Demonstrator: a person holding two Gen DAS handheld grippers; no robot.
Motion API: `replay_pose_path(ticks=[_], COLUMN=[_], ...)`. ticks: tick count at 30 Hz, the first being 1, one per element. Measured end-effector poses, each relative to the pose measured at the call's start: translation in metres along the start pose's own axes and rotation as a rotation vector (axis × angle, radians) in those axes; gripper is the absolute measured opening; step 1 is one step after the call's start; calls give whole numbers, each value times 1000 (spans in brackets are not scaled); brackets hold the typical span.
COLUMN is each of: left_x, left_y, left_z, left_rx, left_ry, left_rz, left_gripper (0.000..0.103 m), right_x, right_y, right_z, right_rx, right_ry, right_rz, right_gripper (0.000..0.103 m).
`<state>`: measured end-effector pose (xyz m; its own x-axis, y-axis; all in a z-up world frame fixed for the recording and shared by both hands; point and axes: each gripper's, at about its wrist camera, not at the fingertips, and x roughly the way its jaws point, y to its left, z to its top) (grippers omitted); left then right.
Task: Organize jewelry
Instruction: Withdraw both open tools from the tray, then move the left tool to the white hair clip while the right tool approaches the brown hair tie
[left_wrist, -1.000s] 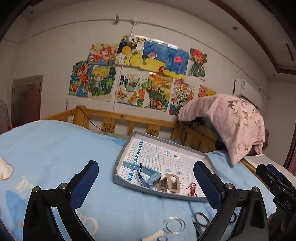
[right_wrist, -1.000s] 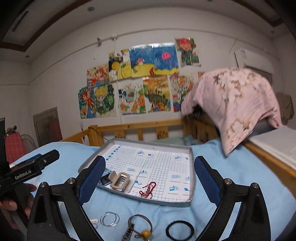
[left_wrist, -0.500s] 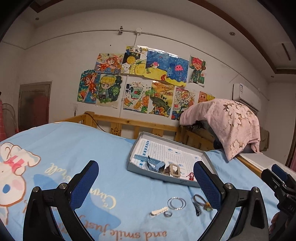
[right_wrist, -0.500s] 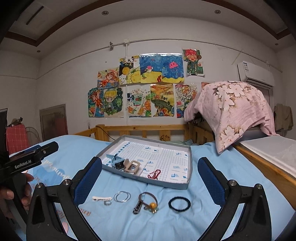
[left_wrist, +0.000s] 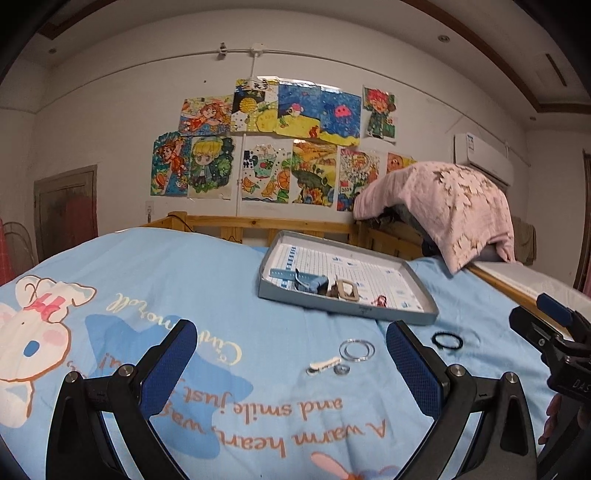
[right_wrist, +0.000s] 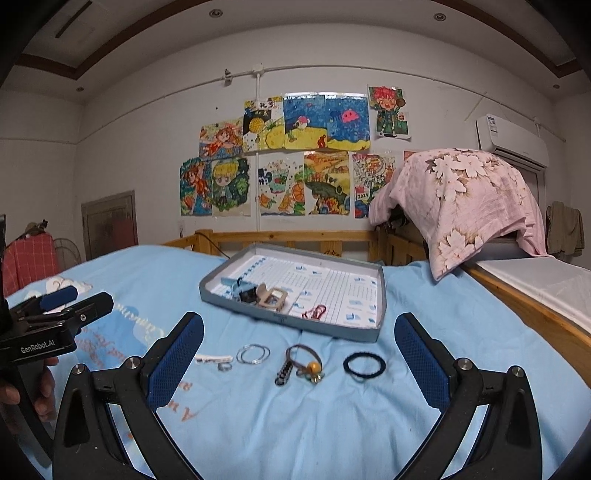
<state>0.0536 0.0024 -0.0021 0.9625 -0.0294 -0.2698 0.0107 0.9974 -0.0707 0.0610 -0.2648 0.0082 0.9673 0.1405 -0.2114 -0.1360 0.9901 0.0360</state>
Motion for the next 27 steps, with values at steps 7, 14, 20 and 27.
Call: replay_pose_path(ticks=[7,14,20,27], left_x=[-4,-2,9,37], left_y=[-7,-8,-6,7], left_z=[-4,0,9,21], left_rx=[24,-22,-52,-100], left_ry=[7,10,5,48], left_rz=[-7,-23,-28,-23], left_gripper=[103,103,103,103], right_x=[-2,3,13,36], right_y=[-4,-10,-12,-18], right_z=[-8,-5,5,22], right_rx=[19,29,28,21], right_ry=[30,22,-1,-16], right_rz=[-9,-16,-16,-2], right_gripper=[102,102,102,102])
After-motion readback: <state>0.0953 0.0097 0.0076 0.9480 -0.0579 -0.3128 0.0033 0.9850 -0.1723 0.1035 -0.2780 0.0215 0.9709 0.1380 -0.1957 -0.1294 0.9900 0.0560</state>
